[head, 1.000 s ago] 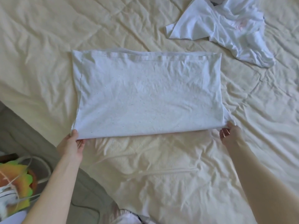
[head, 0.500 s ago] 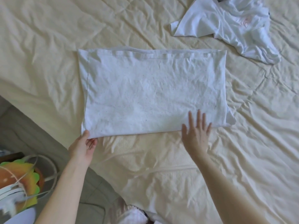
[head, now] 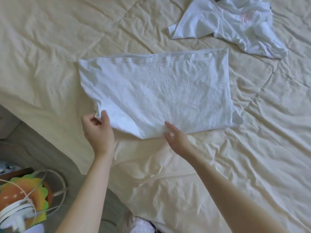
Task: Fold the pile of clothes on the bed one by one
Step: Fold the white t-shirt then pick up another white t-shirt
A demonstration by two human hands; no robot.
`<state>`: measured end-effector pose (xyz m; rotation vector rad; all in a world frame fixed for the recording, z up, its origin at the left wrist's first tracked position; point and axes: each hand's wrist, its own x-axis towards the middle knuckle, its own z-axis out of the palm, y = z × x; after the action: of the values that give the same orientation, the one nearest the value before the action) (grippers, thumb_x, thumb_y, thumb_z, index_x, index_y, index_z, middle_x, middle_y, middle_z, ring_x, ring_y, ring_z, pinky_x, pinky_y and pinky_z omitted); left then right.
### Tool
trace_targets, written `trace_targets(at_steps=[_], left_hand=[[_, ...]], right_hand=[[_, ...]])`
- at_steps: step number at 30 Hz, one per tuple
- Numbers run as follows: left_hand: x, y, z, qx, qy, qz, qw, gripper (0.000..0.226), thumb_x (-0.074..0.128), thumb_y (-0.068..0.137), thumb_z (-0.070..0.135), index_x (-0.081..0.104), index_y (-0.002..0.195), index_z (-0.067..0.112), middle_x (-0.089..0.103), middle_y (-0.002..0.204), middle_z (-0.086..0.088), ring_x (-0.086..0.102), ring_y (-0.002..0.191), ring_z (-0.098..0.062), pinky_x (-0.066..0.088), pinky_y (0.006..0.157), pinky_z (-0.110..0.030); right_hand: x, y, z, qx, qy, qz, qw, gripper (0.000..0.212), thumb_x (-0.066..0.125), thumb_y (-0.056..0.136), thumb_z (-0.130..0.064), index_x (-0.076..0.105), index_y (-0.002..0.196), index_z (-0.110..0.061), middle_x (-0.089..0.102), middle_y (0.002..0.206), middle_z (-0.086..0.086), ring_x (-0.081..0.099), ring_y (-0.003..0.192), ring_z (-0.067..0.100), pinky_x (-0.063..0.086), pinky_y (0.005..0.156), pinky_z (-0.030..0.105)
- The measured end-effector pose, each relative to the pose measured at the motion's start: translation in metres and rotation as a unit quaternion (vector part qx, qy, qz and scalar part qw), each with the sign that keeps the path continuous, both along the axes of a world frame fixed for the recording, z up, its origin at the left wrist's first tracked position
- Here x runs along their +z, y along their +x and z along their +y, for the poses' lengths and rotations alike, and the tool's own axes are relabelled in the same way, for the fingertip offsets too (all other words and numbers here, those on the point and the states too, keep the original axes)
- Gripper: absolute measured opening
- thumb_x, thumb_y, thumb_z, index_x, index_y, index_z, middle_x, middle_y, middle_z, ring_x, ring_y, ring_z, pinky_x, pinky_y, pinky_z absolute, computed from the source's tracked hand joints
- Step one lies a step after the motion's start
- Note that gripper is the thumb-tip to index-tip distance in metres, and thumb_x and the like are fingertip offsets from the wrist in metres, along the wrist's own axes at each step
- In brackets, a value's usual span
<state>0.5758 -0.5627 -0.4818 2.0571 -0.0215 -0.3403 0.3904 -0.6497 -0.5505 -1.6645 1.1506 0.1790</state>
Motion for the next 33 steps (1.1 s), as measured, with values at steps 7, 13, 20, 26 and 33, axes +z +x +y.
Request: trace_targets(at_steps=[7, 13, 20, 26, 33], left_hand=[[0.023, -0.101, -0.134, -0.34, -0.004, -0.16, 0.927, 0.018, 0.059, 0.09, 0.016, 0.053, 0.097, 0.001, 0.061, 0.073, -0.01, 0.058, 0.071, -0.034, 0.036, 0.063, -0.035], [-0.024, -0.177, -0.143, -0.65, 0.035, -0.048, 0.757, 0.059, 0.062, 0.089, 0.014, 0.034, 0.141, 0.009, 0.027, 0.154, -0.007, 0.028, 0.139, -0.019, 0.022, 0.108, -0.02], [-0.078, -0.148, -0.072, -0.611, 0.241, -0.17, 0.735, 0.063, 0.052, 0.091, 0.009, 0.025, 0.148, 0.016, 0.012, 0.158, -0.005, 0.001, 0.147, -0.024, 0.002, 0.116, -0.044], [-0.092, -0.135, -0.047, -0.579, 0.289, -0.185, 0.739, 0.061, 0.047, 0.096, 0.015, 0.019, 0.15, 0.021, 0.003, 0.159, -0.007, -0.002, 0.147, -0.025, 0.008, 0.117, -0.041], [-0.106, -0.123, -0.048, -0.597, 0.293, -0.21, 0.717, 0.06, 0.053, 0.092, 0.008, 0.029, 0.146, 0.012, 0.012, 0.158, -0.01, 0.008, 0.146, -0.026, 0.007, 0.118, -0.035]], right_hand=[[0.037, -0.066, -0.093, -0.46, 0.198, -0.208, 0.84, 0.03, 0.037, 0.101, -0.035, 0.06, 0.108, -0.016, 0.068, 0.106, 0.003, 0.065, 0.096, 0.016, 0.051, 0.078, 0.03], [0.029, -0.121, -0.125, -0.517, 0.175, -0.207, 0.812, 0.039, 0.043, 0.097, -0.046, 0.06, 0.108, -0.013, 0.067, 0.098, 0.001, 0.066, 0.084, 0.014, 0.053, 0.075, 0.031], [0.013, -0.121, -0.133, -0.446, 0.107, -0.066, 0.886, 0.012, 0.065, 0.086, -0.014, 0.064, 0.075, -0.01, 0.066, 0.1, 0.02, 0.063, 0.082, 0.02, 0.055, 0.063, 0.029], [0.038, -0.111, -0.154, -0.374, -0.103, -0.093, 0.917, 0.01, 0.062, 0.084, -0.018, 0.068, 0.078, -0.024, 0.06, 0.06, -0.017, 0.057, 0.061, -0.004, 0.046, 0.061, 0.014], [0.001, -0.147, -0.152, -0.408, -0.046, -0.018, 0.912, 0.01, 0.059, 0.086, -0.015, 0.061, 0.076, -0.017, 0.052, 0.066, -0.008, 0.048, 0.064, 0.007, 0.038, 0.053, 0.014]])
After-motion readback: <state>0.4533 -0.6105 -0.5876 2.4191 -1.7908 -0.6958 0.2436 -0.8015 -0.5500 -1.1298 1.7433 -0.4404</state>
